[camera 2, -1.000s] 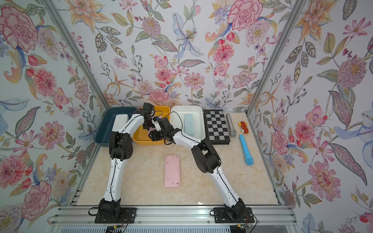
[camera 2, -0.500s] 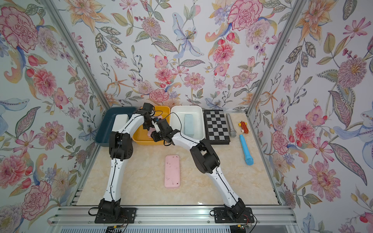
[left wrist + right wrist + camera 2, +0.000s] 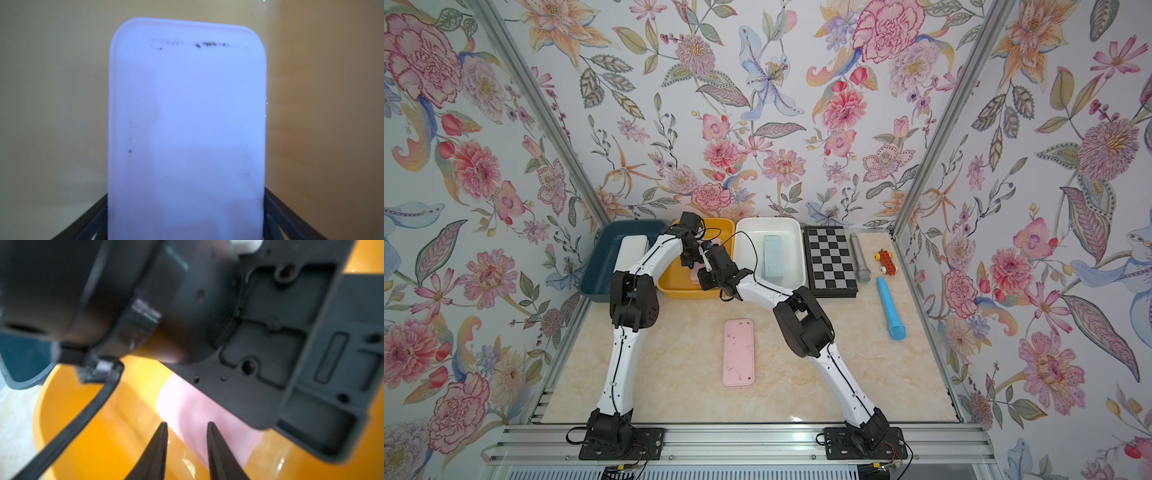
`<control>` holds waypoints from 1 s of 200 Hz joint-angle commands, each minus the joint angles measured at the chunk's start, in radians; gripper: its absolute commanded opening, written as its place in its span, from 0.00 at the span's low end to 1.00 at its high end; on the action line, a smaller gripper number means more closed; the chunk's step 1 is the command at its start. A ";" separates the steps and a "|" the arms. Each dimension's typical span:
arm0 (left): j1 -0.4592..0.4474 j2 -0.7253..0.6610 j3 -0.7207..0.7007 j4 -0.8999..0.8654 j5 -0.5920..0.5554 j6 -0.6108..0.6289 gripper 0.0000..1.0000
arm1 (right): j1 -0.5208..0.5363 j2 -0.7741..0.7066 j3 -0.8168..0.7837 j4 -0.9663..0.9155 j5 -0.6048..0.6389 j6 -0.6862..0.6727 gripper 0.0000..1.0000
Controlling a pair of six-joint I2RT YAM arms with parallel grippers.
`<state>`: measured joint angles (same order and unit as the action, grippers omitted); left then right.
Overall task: Place the pencil cases by color into the storage box
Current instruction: Place the pencil case at the storage box.
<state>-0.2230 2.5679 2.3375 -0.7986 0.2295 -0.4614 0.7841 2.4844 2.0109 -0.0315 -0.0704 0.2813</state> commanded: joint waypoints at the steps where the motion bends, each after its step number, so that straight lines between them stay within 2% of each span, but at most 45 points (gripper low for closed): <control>1: -0.006 -0.008 0.027 -0.011 0.016 -0.014 0.98 | 0.001 0.060 0.012 -0.071 0.017 0.024 0.33; 52: 0.017 -0.027 0.047 -0.013 0.032 -0.012 0.98 | -0.009 0.119 0.110 -0.212 0.002 0.064 0.24; 124: 0.031 -0.050 0.064 -0.013 0.033 -0.006 0.99 | -0.004 0.119 0.051 -0.205 -0.001 0.095 0.26; 155: 0.031 -0.056 0.054 -0.014 0.040 -0.008 0.98 | -0.008 0.156 0.126 -0.279 0.005 0.101 0.26; 200: 0.037 -0.067 0.090 -0.013 0.029 -0.005 0.98 | -0.008 0.155 0.124 -0.277 0.009 0.100 0.27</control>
<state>-0.1997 2.5610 2.3768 -0.8070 0.2501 -0.4610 0.7872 2.5668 2.1498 -0.1684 -0.0738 0.3634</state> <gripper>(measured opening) 0.986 0.267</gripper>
